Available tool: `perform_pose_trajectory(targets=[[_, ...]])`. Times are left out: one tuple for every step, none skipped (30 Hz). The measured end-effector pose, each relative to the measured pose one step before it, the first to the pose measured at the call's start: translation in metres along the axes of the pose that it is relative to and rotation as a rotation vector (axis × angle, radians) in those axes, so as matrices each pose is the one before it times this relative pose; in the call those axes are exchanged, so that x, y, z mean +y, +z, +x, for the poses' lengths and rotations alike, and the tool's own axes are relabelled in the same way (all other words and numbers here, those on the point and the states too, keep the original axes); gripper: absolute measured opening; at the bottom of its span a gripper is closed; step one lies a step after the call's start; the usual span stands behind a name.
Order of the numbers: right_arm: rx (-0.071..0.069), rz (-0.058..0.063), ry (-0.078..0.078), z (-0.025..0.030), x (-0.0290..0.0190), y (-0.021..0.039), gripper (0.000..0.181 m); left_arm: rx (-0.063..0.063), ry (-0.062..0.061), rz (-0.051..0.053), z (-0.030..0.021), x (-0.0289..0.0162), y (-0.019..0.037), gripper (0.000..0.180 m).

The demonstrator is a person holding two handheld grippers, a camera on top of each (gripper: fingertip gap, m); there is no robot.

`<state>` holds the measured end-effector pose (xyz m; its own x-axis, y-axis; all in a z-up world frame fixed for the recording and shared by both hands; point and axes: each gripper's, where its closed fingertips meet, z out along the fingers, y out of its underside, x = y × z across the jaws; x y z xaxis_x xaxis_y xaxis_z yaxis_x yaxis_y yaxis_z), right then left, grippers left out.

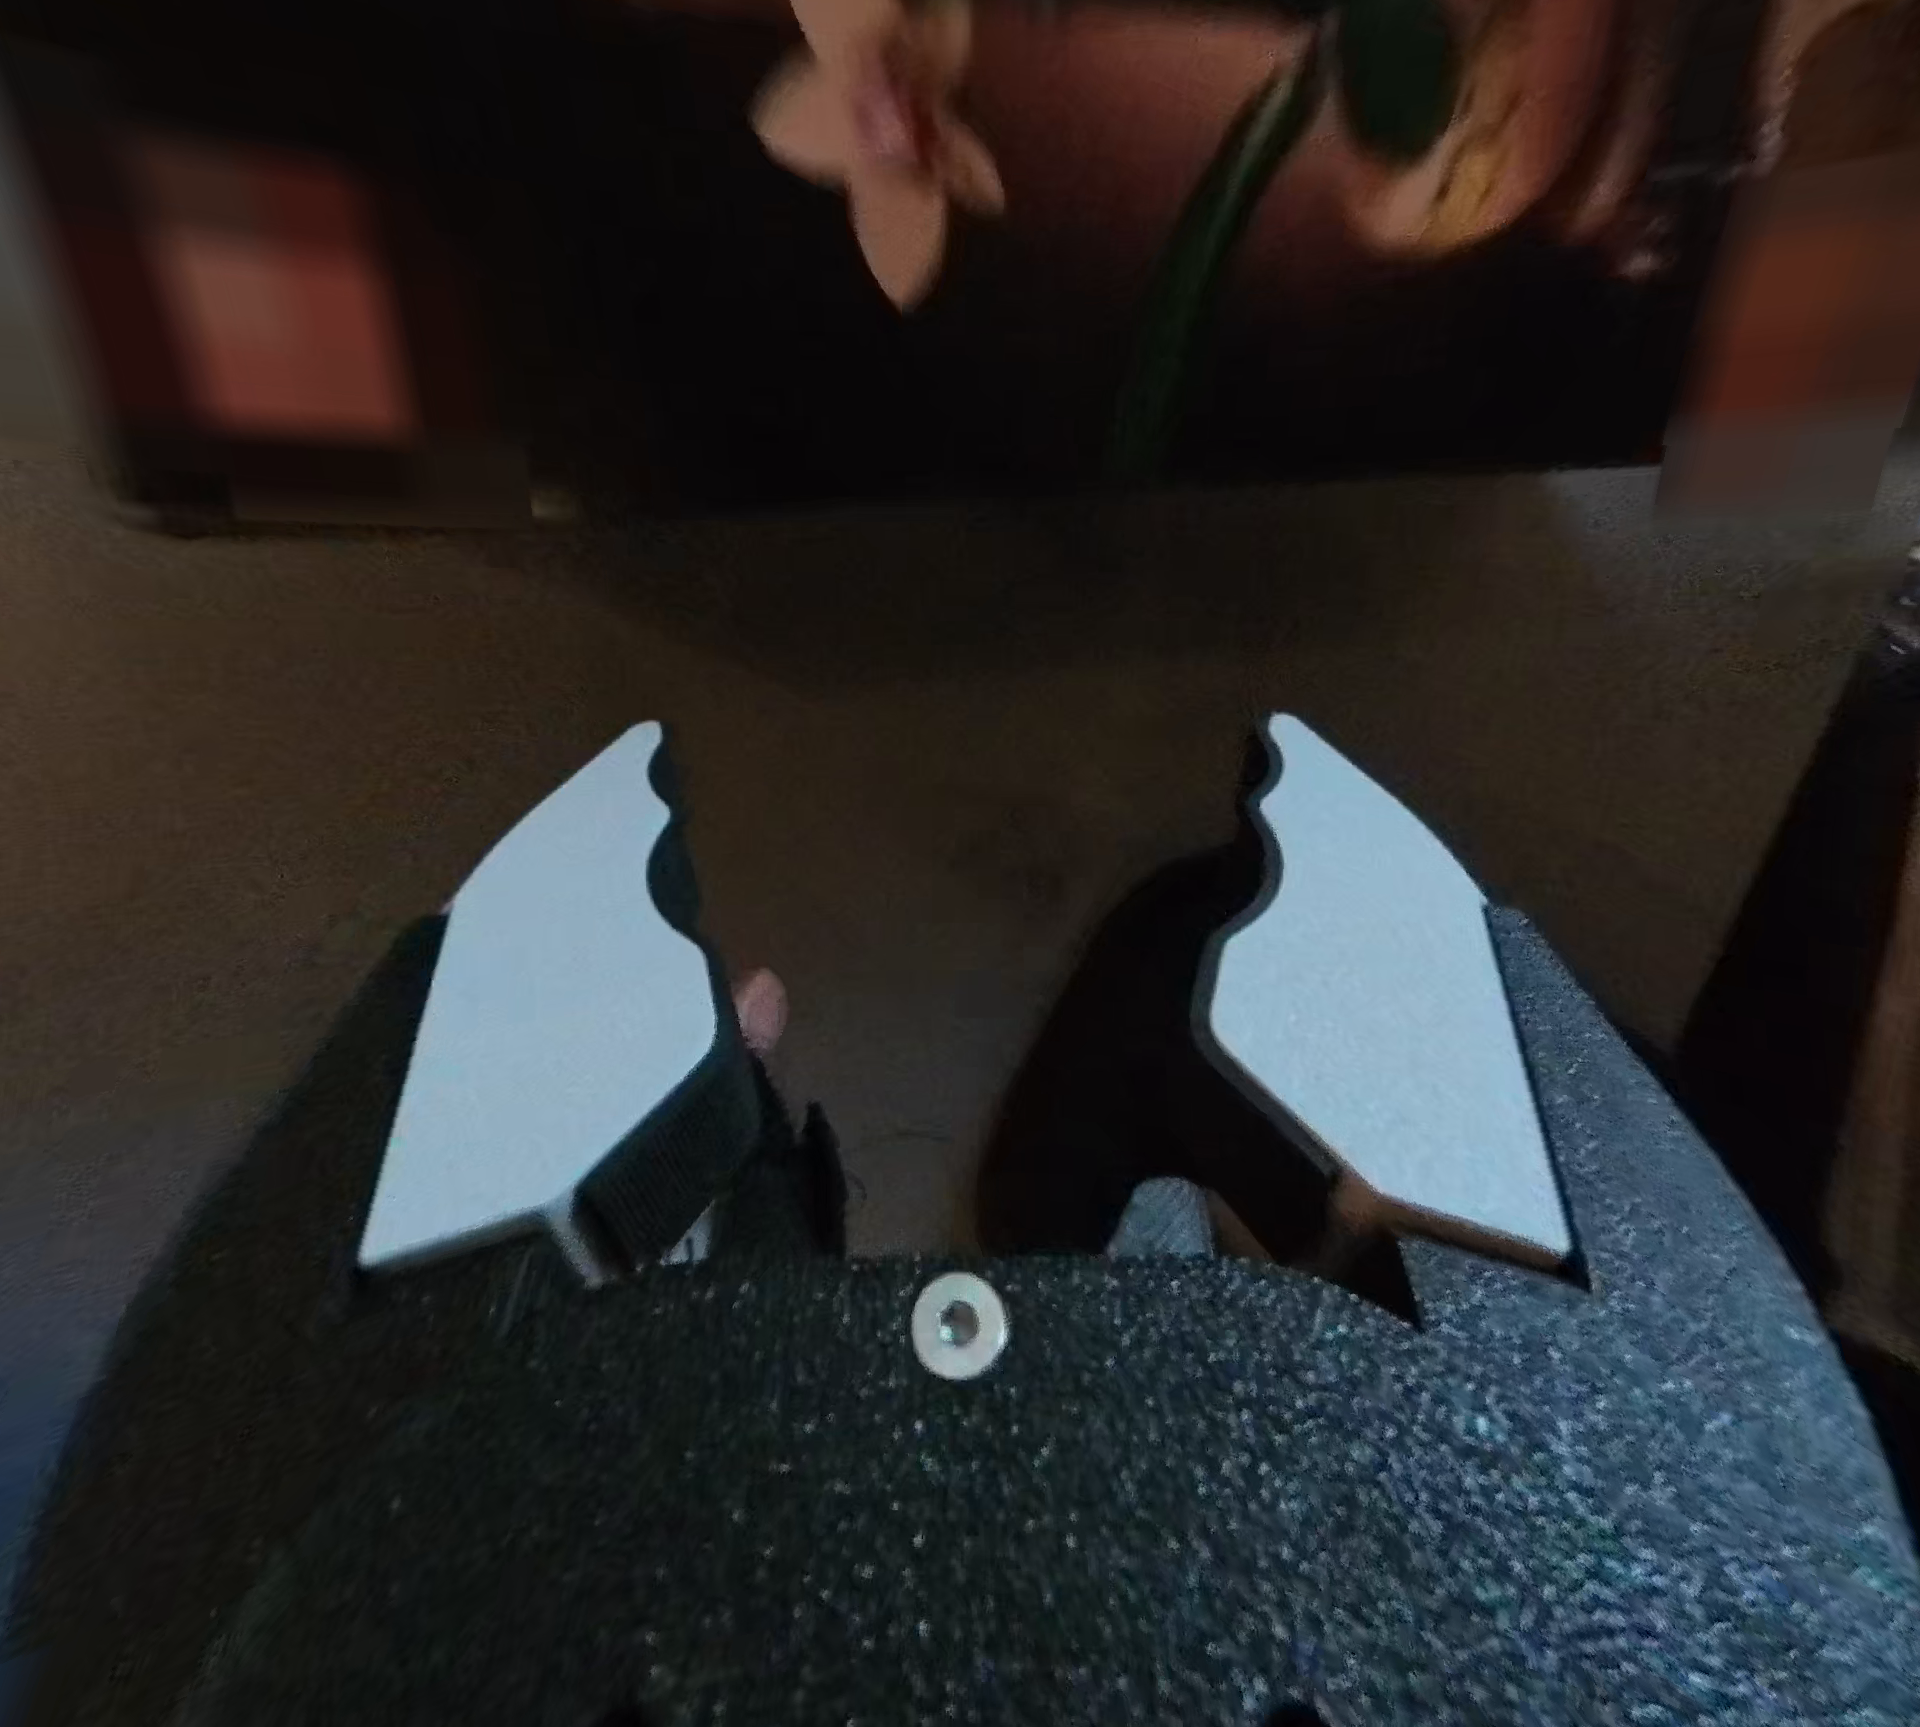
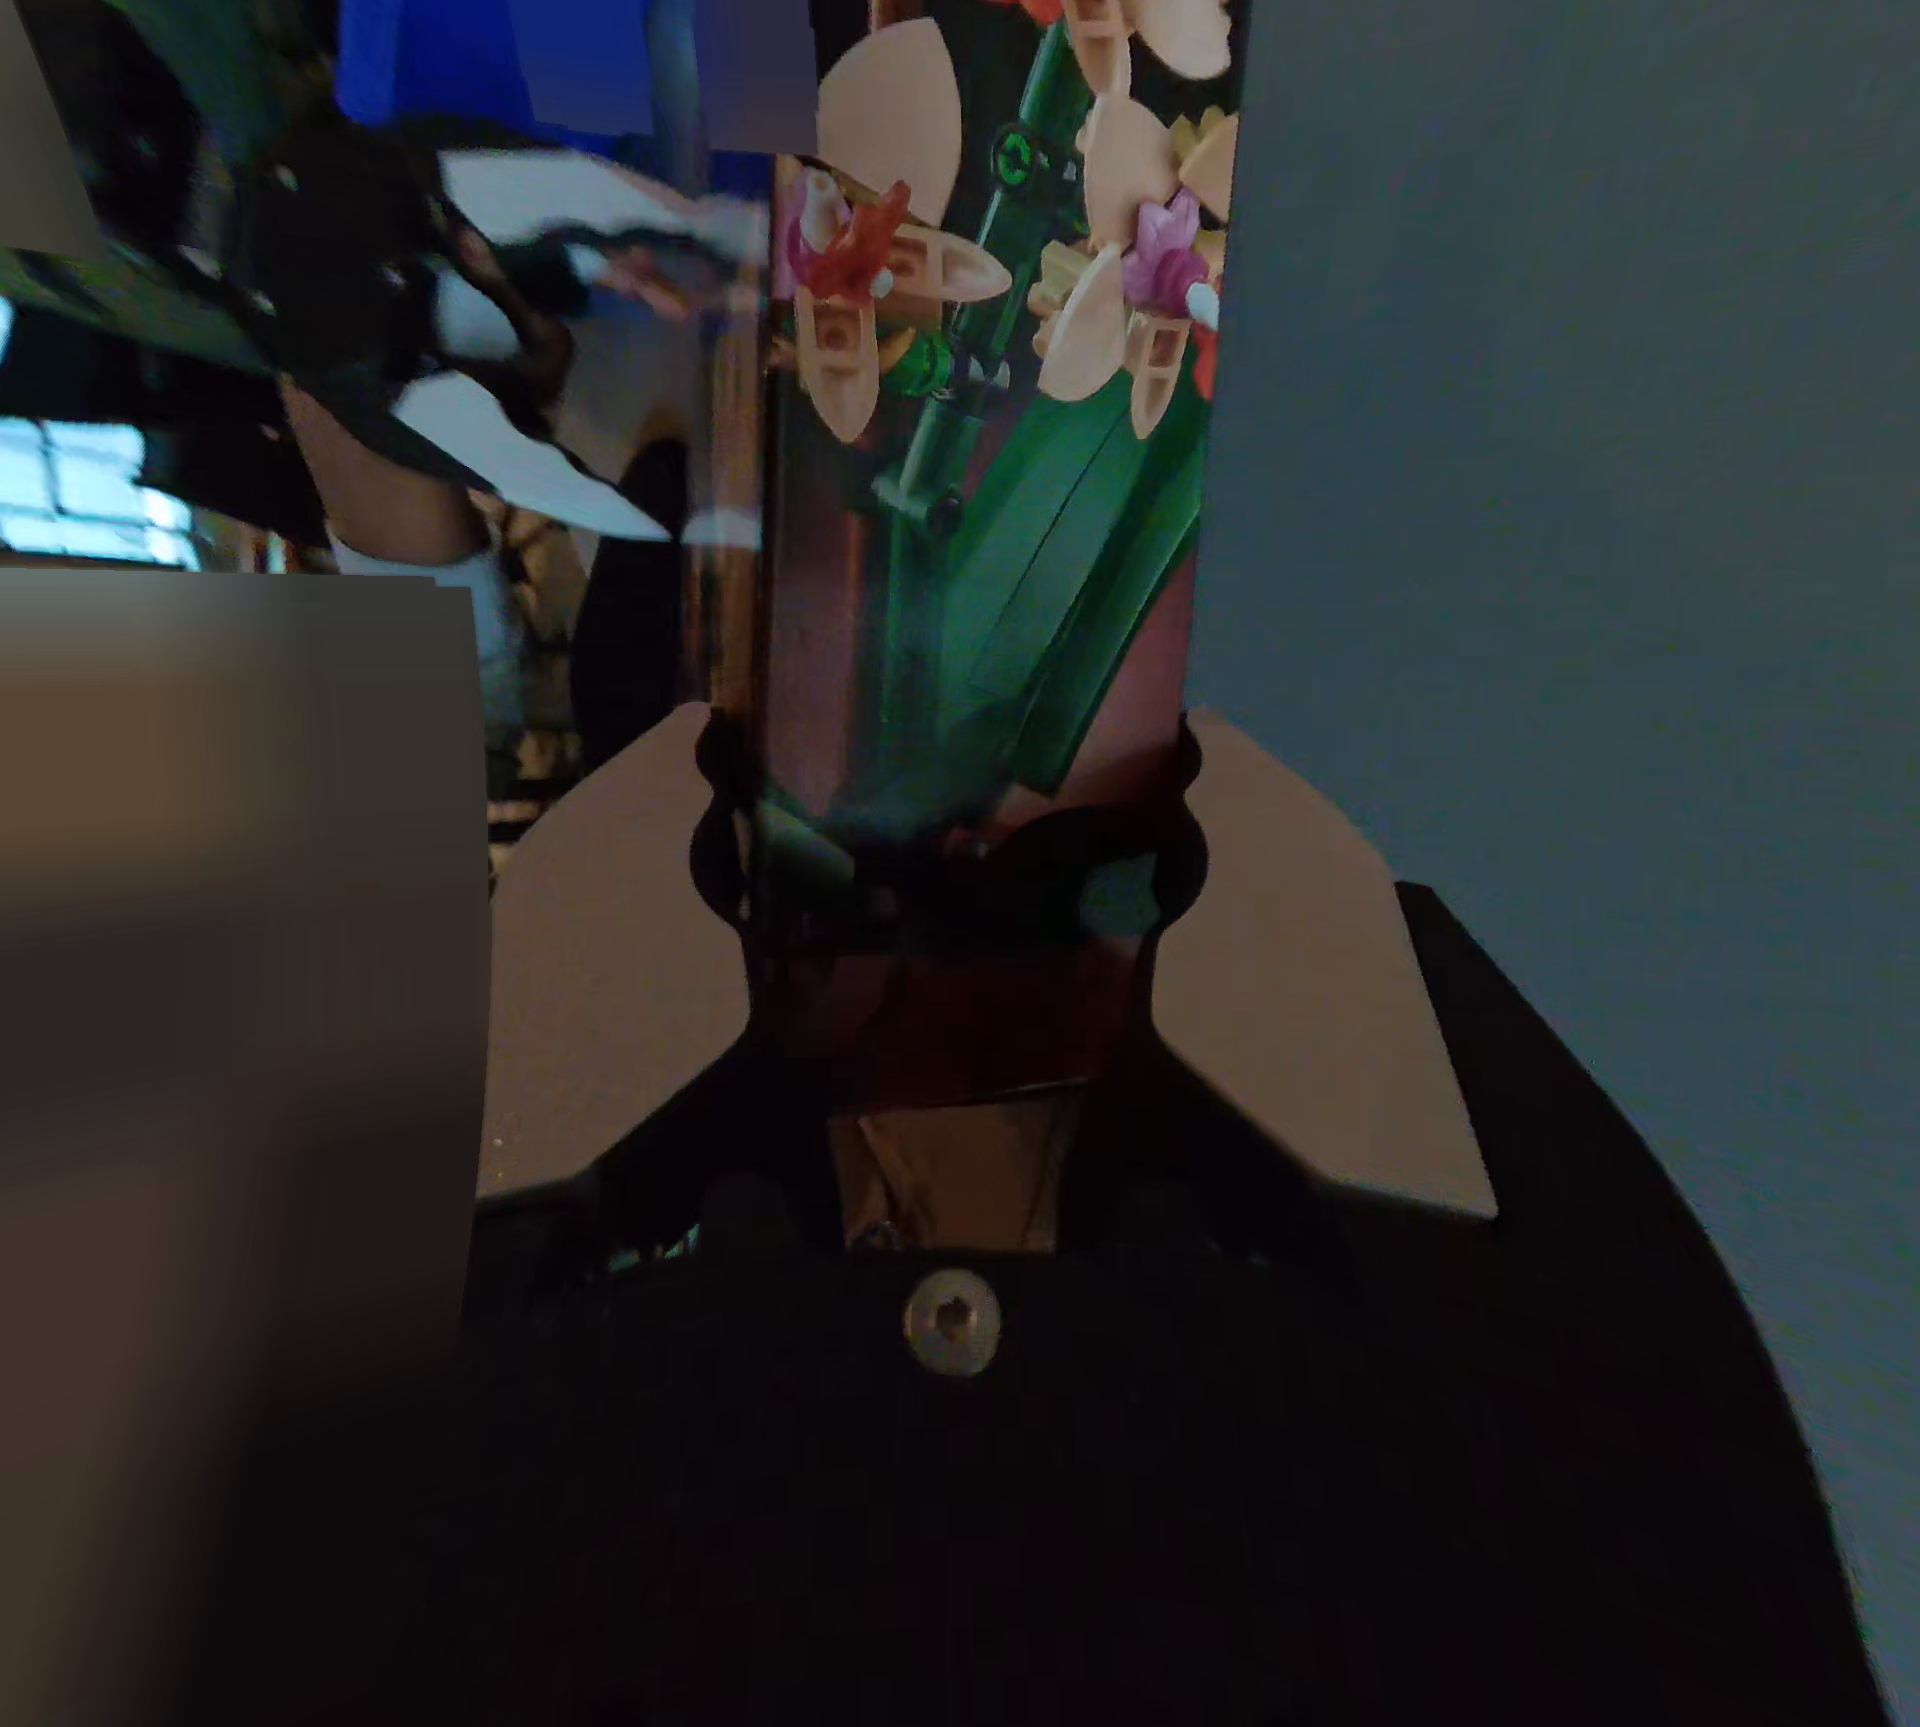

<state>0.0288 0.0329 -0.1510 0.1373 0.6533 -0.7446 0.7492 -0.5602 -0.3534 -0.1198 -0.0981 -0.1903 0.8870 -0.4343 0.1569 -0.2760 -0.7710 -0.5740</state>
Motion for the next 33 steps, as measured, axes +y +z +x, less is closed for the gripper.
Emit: perform_pose_trajectory(targets=[[0.0138,0.0162,0.0107,0.00493,0.00219,0.00059,0.081,0.0468,-0.0064,-0.025,0.00538,0.00246,0.00692,0.1],[0.0539,0.0123,-0.0041,0.00988,0.00229,0.00033,0.078,0.0477,-0.0021,-0.008,0.00565,0.00054,0.00611,0.098],[0.0789,-0.0003,-0.0195,0.0121,0.00333,0.00007,0.072,0.0303,-0.0005,0.0012,0.0035,-0.00072,0.00487,0.096],[0.0356,0.0018,-0.0293,0.00442,0.00306,0.00108,0.073,0.0001,0.0068,0.0384,0.00015,-0.00621,0.00151,0.095],[-0.0267,-0.0036,-0.0083,-0.00492,0.00334,0.00135,0.073,0.0088,-0.0065,0.0072,0.00104,-0.00176,0.00144,0.094],[-0.0057,-0.0023,-0.0022,-0.00167,0.00235,0.00187,0.073,0.0038,-0.0058,-0.0001,0.00048,-0.00088,0.00169,0.093],[0.0433,-0.0049,-0.0225,0.00374,0.0019,0.00094,0.071,-0.0003,0.0004,0.0075,0.00026,-0.00158,0.00149,0.092],[0.0334,-0.0004,-0.0267,0.00227,0.00066,0.00084,0.076,0.0098,-0.0009,0.0046,0.00194,-0.00071,0.00128,0.092],[0.0033,0.0126,-0.0203,-0.00259,-0.00184,-0.00085,0.074,0.0226,-0.0033,0.0041,0.00407,-0.00066,0.00109,0.092],[0.0289,0.0105,-0.0251,0.00042,-0.00218,-0.00182,0.073,0.0271,-0.006,0.0048,0.0041,-0.00103,0.0012,0.092],[0.044,0.0141,-0.0392,0.00184,-0.00313,-0.00162,0.073,0.0217,-0.0093,0.009,0.00304,-0.00121,0.00124,0.092],[0.028,0.0137,-0.0426,-0.00125,-0.00318,-0.00063,0.068,0.0257,-0.0096,0.0125,0.0041,-0.00274,0.00259,0.092],[0.0099,-0.0013,-0.0294,-0.00415,-0.00137,0.00121,0.061,0.0279,-0.0148,0.0136,0.00522,-0.0019,0.00013,0.092],[0.0247,-0.0152,-0.0229,-0.00111,0.00018,0.00236,0.061,0.0256,-0.0115,0.0036,0.00427,-0.00334,0.00423,0.092],[0.0211,-0.0072,-0.007,-0.00043,-0.00052,0.00171,0.061,-0.0127,-0.0036,-0.0167,-0.0002,-0.00074,0.00019,0.092],[0.0114,-0.0014,-0.0054,0.00033,-0.00063,0.00075,0.06,-0.0059,0.0199,-0.0268,0.00035,0.00106,0.00046,0.095],[-0.0035,0.0076,0.0051,-0.00018,-0.0008,0.00129,0.06,-0.0144,0.0175,-0.02,-0.00014,0.0009,0.00059,0.097],[-0.0109,0.0178,0.0086,-0.00013,-0.00092,0.0011,0.06,-0.013,0.0253,-0.0218,0.00025,0.00145,0.00073,0.103],[-0.0193,0.0196,0.0141,-0.00046,-0.00041,0.00098,0.057,-0.0186,0.0284,-0.0238,-0.0001,0.00208,0.00063,0.107],[-0.0265,0.0193,0.0226,-0.00062,-0.00001,0.00061,0.056,-0.0254,0.015,-0.0176,-0.00166,0.00169,0.00036,0.106],[-0.0249,0.0191,0.0243,0.00034,-0.00006,-0.00036,0.055,-0.0092,-0.0035,-0.0059,-0.00023,0.00015,-0.00036,0.1],[-0.0219,0.0137,0.0175,0.00047,-0.00055,-0.00013,0.053,-0.0038,-0.0207,0.0097,-0.00045,-0.00168,-0.00108,0.095],[-0.0182,0.0011,0.0111,0.00037,0.00034,-0.00191,0.051,-0.0061,-0.0318,0.0177,-0.00329,-0.00176,-0.00213,0.09],[-0.0037,-0.0064,0.0024,-0.00008,-0.00019,-0.00106,0.05,-0.0127,-0.0385,0.0098,-0.00544,0.00041,-0.00213,0.089],[0.0438,0.0172,-0.0449,0.00233,-0.00321,-0.00357,0.048,-0.0061,-0.0327,0.0048,-0.006,0.00184,-0.00239,0.089],[0.0822,0.0403,-0.0989,0.00277,-0.0063,-0.0059,0.049,0.0141,-0.0253,0.0223,-0.00265,0.00005,-0.00344,0.087],[0.077,0.039,-0.1238,-0.00216,-0.00694,-0.00738,0.054,0.0132,-0.02,0.0156,-0.00163,0.00095,-0.00313,0.088],[0.049,0.0222,-0.1382,-0.00899,-0.00554,-0.00716,0.065,0.0,-0.0132,0.0105,-0.00217,0.00126,-0.00282,0.088],[0.0587,0.0024,-0.134,-0.0092,-0.0043,-0.00589,0.074,-0.0106,-0.001,0.0074,-0.0026,0.00095,-0.00256,0.087],[0.0562,0.0007,-0.1442,-0.01106,-0.00509,-0.00377,0.077,-0.0108,0.0054,0.0072,-0.00128,0.00051,-0.00143,0.087],[0.0423,-0.0025,-0.1471,-0.01418,-0.00552,-0.0014,0.08,-0.0048,0.0024,0.0105,-0.00031,-0.00047,-0.00133,0.087],[0.043,-0.0111,-0.1487,-0.01421,-0.00611,0.00104,0.081,-0.0042,0.0005,0.0156,-0.00011,-0.00189,-0.00096,0.087],[0.021,-0.0162,-0.1405,-0.01581,-0.00659,0.00323,0.082,-0.0048,0.001,0.0223,0.0001,-0.00308,-0.00094,0.087]])
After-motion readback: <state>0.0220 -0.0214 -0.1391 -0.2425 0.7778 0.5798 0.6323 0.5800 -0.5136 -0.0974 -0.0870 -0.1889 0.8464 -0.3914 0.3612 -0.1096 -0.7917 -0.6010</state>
